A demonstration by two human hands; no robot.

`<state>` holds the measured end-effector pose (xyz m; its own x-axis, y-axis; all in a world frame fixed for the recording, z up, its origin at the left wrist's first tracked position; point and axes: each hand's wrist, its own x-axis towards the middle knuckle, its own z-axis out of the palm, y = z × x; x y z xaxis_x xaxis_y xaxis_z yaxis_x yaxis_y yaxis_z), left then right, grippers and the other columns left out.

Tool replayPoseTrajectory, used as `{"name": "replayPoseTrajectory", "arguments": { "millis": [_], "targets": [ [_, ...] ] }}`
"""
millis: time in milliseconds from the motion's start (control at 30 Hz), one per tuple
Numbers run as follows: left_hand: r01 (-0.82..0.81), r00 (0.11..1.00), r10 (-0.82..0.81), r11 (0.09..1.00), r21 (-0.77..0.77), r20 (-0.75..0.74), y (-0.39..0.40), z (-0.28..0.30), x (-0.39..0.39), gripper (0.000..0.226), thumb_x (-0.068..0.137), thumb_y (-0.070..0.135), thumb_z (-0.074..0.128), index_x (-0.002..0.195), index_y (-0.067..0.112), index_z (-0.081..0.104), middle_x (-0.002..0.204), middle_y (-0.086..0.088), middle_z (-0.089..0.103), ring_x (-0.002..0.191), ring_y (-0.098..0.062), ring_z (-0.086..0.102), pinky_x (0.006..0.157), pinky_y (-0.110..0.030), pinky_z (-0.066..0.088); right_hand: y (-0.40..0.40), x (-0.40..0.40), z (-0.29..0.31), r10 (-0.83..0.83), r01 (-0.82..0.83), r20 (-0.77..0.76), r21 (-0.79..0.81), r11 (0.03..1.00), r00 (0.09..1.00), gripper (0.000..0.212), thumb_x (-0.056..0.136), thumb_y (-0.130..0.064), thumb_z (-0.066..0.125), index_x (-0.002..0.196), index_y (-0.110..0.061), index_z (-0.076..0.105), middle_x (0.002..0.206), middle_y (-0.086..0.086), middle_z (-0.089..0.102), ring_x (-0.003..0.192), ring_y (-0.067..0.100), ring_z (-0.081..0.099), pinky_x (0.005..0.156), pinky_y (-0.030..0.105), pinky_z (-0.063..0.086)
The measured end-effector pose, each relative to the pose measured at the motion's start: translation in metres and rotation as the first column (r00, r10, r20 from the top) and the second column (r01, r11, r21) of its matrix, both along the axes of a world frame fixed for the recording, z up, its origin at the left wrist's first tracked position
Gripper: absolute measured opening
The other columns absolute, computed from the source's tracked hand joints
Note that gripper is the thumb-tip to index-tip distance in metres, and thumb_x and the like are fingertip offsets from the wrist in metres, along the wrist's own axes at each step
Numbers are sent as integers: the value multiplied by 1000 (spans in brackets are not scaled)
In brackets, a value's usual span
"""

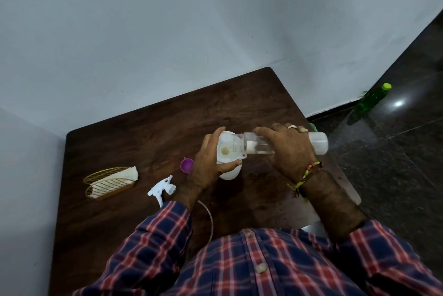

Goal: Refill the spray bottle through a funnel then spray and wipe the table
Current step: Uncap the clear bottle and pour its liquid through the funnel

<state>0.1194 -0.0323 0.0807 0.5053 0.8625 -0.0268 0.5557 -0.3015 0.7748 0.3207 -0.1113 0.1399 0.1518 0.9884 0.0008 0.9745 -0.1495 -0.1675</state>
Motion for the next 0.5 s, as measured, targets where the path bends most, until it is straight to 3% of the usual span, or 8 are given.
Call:
{"name": "replayPoseTrajectory", "arguments": {
  "millis": [133,333,500],
  "targets": [
    [0,1000,0,999,-40,2,-3,3,0,104,67,50,83,150,29,24,143,2,36,121,-7,40,94,-28,40,-1,0,-4,-10,10,10,19,1000,1000,65,72,-26,79,128,-41,51,110,-4,64,101,25,61,92,46,44],
    [-12,1000,12,1000,-26,-1,-2,6,0,93,70,45,83,145,28,31,139,1,39,120,-12,44,95,-37,48,0,-1,-9,-28,28,-4,46,999,1000,64,72,-27,78,128,-41,51,107,-4,65,96,25,63,90,45,47],
    [-6,1000,7,999,-36,20,-2,3,-1,91,71,46,82,144,31,29,136,4,39,118,-11,45,94,-34,48,-1,-2,-12,-30,30,-4,62,998,1000,65,70,-29,81,128,-39,53,106,-3,67,95,25,64,88,45,49]
  ]
}}
